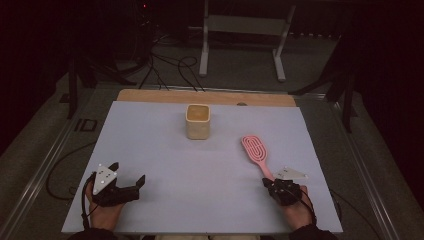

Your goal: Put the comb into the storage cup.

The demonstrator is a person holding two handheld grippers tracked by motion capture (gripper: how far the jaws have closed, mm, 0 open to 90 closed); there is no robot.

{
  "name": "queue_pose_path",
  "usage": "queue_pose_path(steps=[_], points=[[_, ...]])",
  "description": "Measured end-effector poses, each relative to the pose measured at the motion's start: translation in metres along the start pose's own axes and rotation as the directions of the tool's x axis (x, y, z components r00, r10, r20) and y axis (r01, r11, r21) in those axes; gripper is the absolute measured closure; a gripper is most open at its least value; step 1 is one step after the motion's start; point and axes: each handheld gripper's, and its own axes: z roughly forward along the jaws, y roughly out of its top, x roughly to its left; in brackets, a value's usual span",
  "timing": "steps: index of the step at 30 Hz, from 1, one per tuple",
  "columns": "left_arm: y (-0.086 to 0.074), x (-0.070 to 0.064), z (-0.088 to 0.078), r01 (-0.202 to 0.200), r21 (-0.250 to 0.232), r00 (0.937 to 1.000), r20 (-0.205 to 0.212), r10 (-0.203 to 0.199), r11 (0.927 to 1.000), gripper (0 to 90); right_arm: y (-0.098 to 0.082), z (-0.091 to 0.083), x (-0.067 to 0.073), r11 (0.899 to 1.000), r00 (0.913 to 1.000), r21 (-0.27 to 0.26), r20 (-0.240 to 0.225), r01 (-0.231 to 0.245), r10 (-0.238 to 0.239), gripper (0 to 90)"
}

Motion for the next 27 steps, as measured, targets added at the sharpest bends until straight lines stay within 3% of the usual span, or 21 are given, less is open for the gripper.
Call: queue_pose_path(steps=[11, 13, 14, 17, 19, 20, 21, 22, 23, 24, 25, 26, 27], points=[[0.000, 0.000, 0.001, -0.002, 0.003, 1.0000, 0.001, 0.002, 1.0000, 0.3, -0.003, -0.001, -0.007, 0.999, 0.9994, 0.002, 0.014, -0.033, 0.033, 89.9], [0.000, 0.000, 0.001, 0.000, 0.000, 1.0000, 0.001, 0.000, 1.0000, 0.3, -0.003, -0.003, -0.007, 0.999, 0.9993, -0.018, 0.005, -0.036, 0.036, 89.8], [0.000, 0.000, 0.000, 0.000, 0.001, 1.0000, 0.000, 0.000, 1.0000, 0.3, -0.002, -0.007, -0.008, 0.997, 0.9989, -0.062, -0.020, -0.044, 0.043, 88.3], [0.000, 0.001, 0.000, 0.003, -0.001, 1.0000, -0.001, -0.003, 1.0000, 0.3, -0.001, -0.013, -0.010, 0.994, 0.9991, -0.104, -0.015, -0.041, 0.040, 85.2], [0.000, 0.001, 0.000, 0.002, -0.001, 1.0000, 0.000, -0.002, 1.0000, 0.3, 0.000, -0.020, -0.014, 0.987, 0.9995, -0.158, -0.010, -0.033, 0.031, 81.1], [0.000, 0.001, 0.000, 0.001, -0.001, 1.0000, -0.001, -0.001, 1.0000, 0.3, 0.000, -0.028, -0.019, 0.977, 0.9993, -0.208, -0.005, -0.036, 0.036, 75.9], [0.000, 0.001, 0.000, 0.000, -0.002, 1.0000, 0.000, 0.000, 1.0000, 0.3, 0.000, -0.028, -0.019, 0.977, 0.9993, -0.208, -0.005, -0.036, 0.036, 75.9], [0.000, 0.001, 0.000, 0.000, -0.003, 1.0000, -0.001, 0.000, 1.0000, 0.3, -0.001, -0.033, -0.022, 0.970, 0.9990, -0.238, -0.005, -0.044, 0.044, 71.6], [0.001, 0.001, 0.000, 0.000, -0.005, 1.0000, 0.000, 0.000, 1.0000, 0.3, -0.002, -0.041, -0.027, 0.956, 0.9988, -0.290, -0.009, -0.049, 0.048, 59.4], [0.001, 0.001, 0.000, 0.002, -0.008, 1.0000, 0.001, -0.002, 1.0000, 0.3, -0.002, -0.041, -0.027, 0.956, 0.9988, -0.290, -0.009, -0.049, 0.048, 59.4], [0.001, 0.001, -0.001, 0.003, -0.010, 1.0000, 0.001, -0.003, 0.9999, 0.3, -0.003, -0.045, -0.029, 0.950, 0.9985, -0.309, -0.008, -0.054, 0.054, 53.9], [0.001, 0.001, -0.001, 0.005, -0.014, 1.0000, 0.000, -0.005, 0.9999, 0.3, -0.005, -0.051, -0.034, 0.936, 0.9975, -0.344, -0.013, -0.070, 0.070, 47.3], [0.001, 0.001, -0.002, 0.004, -0.018, 1.0000, 0.000, -0.004, 0.9998, 0.3, -0.005, -0.051, -0.034, 0.936, 0.9975, -0.344, -0.013, -0.070, 0.070, 47.3]])
